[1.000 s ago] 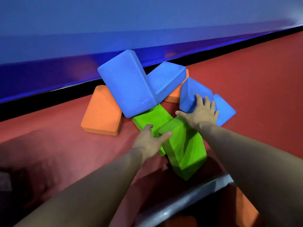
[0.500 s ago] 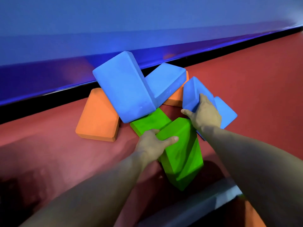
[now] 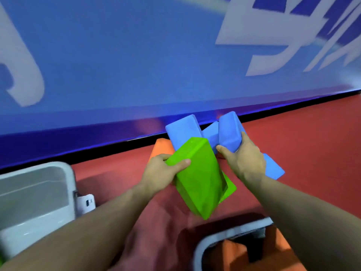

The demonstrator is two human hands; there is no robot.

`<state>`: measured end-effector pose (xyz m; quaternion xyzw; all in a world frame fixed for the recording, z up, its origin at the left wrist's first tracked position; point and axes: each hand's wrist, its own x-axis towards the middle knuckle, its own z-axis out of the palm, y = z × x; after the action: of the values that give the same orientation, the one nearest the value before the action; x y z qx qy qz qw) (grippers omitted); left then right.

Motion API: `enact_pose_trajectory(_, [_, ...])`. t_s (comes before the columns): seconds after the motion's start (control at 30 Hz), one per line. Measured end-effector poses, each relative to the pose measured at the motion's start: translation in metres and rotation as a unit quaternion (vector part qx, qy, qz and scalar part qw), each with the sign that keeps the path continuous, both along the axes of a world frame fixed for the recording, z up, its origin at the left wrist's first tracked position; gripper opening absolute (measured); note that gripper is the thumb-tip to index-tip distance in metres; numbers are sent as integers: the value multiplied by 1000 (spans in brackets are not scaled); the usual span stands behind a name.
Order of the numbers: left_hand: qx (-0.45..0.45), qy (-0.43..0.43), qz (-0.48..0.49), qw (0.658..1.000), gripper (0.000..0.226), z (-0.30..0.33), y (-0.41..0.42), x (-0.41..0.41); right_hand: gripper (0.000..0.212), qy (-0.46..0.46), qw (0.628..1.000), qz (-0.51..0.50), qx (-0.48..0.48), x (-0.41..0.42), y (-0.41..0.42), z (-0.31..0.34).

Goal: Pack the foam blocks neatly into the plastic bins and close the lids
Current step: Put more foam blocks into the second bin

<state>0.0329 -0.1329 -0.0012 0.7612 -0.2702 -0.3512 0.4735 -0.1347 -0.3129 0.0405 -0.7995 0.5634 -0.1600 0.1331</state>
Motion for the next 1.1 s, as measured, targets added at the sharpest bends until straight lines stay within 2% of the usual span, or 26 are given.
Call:
enact_pose_trajectory(0.1, [-19, -52, 39, 998, 52, 57, 74, 19, 79, -52, 998, 26, 9, 13, 69, 44])
enact_pose_trajectory(0.2, [-35, -97, 89, 991, 37, 122, 162, 37, 78, -124, 990, 37, 55, 31, 147, 83])
enact_pose_trajectory(0.3, [-41, -113, 151, 981, 53, 170, 256, 57, 78, -211, 970, 38, 118, 55, 223, 110])
enact_pose_trajectory(0.37, [-43, -129, 215, 967, 69, 181, 320, 71, 81, -249, 954, 37, 165, 73, 273, 120])
enact_pose_trajectory(0.43, [-48, -148, 282, 947, 75, 182, 381, 77, 82, -279, 936, 43, 213, 91, 323, 122])
enact_pose_trajectory(0.53, [-26, -153, 377, 913, 76, 161, 457, 78, 67, -295, 916, 72, 261, 116, 389, 114])
enact_pose_trajectory(0.6, [-4, -150, 406, 902, 80, 142, 491, 81, 64, -270, 912, 110, 288, 127, 428, 100])
enact_pose_trajectory(0.73, [55, -123, 412, 901, 83, 116, 520, 99, 91, -186, 922, 149, 307, 150, 470, 65])
enact_pose_trajectory(0.87, [98, -72, 399, 909, 91, 86, 524, 107, 80, -94, 927, 177, 318, 174, 479, 50])
enact_pose_trajectory(1.03, [177, -7, 344, 922, 104, 47, 523, 110, 92, 1, 944, 182, 274, 193, 468, 34])
enact_pose_trajectory(1.1, [206, 14, 314, 927, 114, 36, 521, 111, 89, 42, 945, 184, 266, 197, 462, 24])
